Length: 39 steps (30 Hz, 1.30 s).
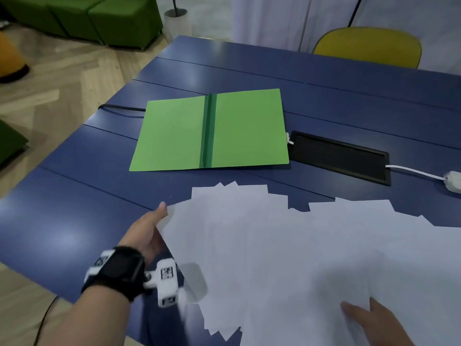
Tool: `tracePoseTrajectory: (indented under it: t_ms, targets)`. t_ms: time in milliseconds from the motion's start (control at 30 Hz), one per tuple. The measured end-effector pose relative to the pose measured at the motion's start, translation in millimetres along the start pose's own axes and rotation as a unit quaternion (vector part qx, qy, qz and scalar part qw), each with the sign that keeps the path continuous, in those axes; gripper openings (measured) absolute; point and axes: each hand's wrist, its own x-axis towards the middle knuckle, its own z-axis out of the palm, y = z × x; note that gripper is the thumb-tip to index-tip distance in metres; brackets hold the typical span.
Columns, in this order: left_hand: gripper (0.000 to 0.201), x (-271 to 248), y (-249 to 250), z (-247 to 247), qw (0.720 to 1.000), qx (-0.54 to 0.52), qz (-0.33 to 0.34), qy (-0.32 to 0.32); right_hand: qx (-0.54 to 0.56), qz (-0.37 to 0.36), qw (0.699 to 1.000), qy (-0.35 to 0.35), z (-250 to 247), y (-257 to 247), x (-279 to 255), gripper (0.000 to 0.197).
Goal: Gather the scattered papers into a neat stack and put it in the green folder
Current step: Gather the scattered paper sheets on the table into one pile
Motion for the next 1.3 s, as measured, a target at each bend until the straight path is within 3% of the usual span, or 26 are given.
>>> tracePoseTrajectory:
  t_ms: [33, 100, 333, 433, 500, 600, 667, 700, 767, 800, 867, 933, 1000, 1133, 1200, 1300]
  targets:
    - [0.041, -12.0, -13.5, 1.5, 0.998, -0.054, -0.020, -0.023, 0.002, -0.003, 1.000, -0.003, 0.1, 0.4, -0.4, 0.018]
    - [0.053, -34.7, -39.2, 13.4, 0.997, -0.066, -0.009, -0.023, 0.007, -0.010, 1.000, -0.004, 0.4, 0.5, -1.5, 0.017]
    - [0.060, -66.2, -85.1, 48.5, 0.995, -0.095, -0.005, 0.008, 0.021, -0.050, 0.998, 0.003, 0.9, 5.2, -5.4, 0.007]
    - [0.028, -65.5, -86.2, 55.5, 0.995, 0.033, 0.061, 0.075, 0.039, -0.059, 0.997, -0.008, 1.7, 10.5, -3.6, 0.014]
    - [0.009, -66.1, -77.9, 54.9, 0.975, 0.132, 0.112, 0.137, 0.064, -0.061, 0.996, -0.010, 2.4, 13.0, -3.8, 0.022]
    - [0.024, -83.3, -36.4, 52.8, 0.915, 0.270, 0.241, 0.177, 0.106, -0.070, 0.992, -0.007, 2.6, 13.5, -6.0, 0.020]
    - [0.024, -103.7, -8.1, 54.7, 0.874, 0.308, 0.339, 0.162, 0.131, -0.059, 0.990, -0.012, 4.7, 16.9, -4.3, 0.013]
    - [0.024, -118.8, 7.5, 60.7, 0.865, 0.300, 0.374, 0.149, 0.137, -0.052, 0.989, -0.015, 6.0, 20.0, -1.3, 0.008]
    - [0.020, -130.9, 33.6, 55.0, 0.859, 0.263, 0.416, 0.137, 0.143, -0.051, 0.988, -0.012, 7.9, 25.3, 4.6, 0.015]
    - [0.014, -126.8, 43.7, 45.7, 0.873, 0.226, 0.414, 0.124, 0.146, -0.054, 0.988, -0.009, 8.0, 27.9, 6.5, 0.016]
    - [0.040, -121.1, 62.3, 32.8, 0.907, 0.131, 0.388, 0.099, 0.143, -0.060, 0.988, -0.008, 7.4, 29.1, 7.5, 0.012]
    - [0.051, -111.6, 65.3, 26.5, 0.945, 0.047, 0.319, 0.053, 0.147, -0.065, 0.987, -0.015, 5.9, 29.7, 7.6, 0.009]
    - [0.056, -108.7, 57.1, 40.5, 0.960, 0.056, 0.273, 0.014, 0.150, -0.071, 0.986, -0.025, 4.6, 28.3, 6.5, 0.009]
    - [0.007, -113.4, 12.2, 78.6, 0.965, 0.130, 0.228, -0.020, 0.149, -0.065, 0.986, -0.036, 3.3, 29.4, 8.6, 0.016]
    - [0.021, -101.3, -20.6, 86.0, 0.968, 0.169, 0.183, -0.028, 0.152, -0.061, 0.986, -0.043, 2.7, 29.8, 8.2, 0.018]
    - [0.020, -74.6, -66.0, 92.3, 0.939, 0.319, 0.130, 0.000, 0.183, -0.054, 0.980, -0.052, 2.2, 29.6, 6.9, 0.016]
